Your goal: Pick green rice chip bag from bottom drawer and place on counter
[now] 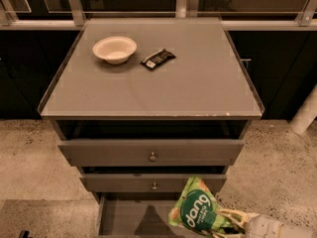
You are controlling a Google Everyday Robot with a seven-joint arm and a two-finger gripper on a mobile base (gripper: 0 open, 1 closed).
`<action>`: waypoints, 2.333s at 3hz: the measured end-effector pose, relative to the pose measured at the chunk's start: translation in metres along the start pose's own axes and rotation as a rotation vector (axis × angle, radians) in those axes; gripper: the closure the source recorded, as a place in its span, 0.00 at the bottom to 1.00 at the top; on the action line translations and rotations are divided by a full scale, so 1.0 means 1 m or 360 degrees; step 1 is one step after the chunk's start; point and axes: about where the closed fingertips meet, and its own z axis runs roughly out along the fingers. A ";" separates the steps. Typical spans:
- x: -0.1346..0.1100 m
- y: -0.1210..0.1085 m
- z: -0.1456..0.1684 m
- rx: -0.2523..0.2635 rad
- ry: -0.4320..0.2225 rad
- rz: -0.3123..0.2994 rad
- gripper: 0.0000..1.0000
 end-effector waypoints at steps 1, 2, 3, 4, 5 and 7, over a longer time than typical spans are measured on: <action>-0.016 -0.010 -0.015 0.0070 0.0032 -0.0085 1.00; -0.060 -0.033 -0.051 0.0206 0.0012 -0.0286 1.00; -0.106 -0.053 -0.091 0.0385 -0.0091 -0.0487 1.00; -0.137 -0.077 -0.123 0.0560 -0.0273 -0.0591 1.00; -0.137 -0.077 -0.121 0.0554 -0.0271 -0.0592 1.00; -0.136 -0.114 -0.121 0.0650 -0.0444 -0.0469 1.00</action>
Offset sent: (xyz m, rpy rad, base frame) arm -0.0006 -0.0101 0.1789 -0.1655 -0.4466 0.0312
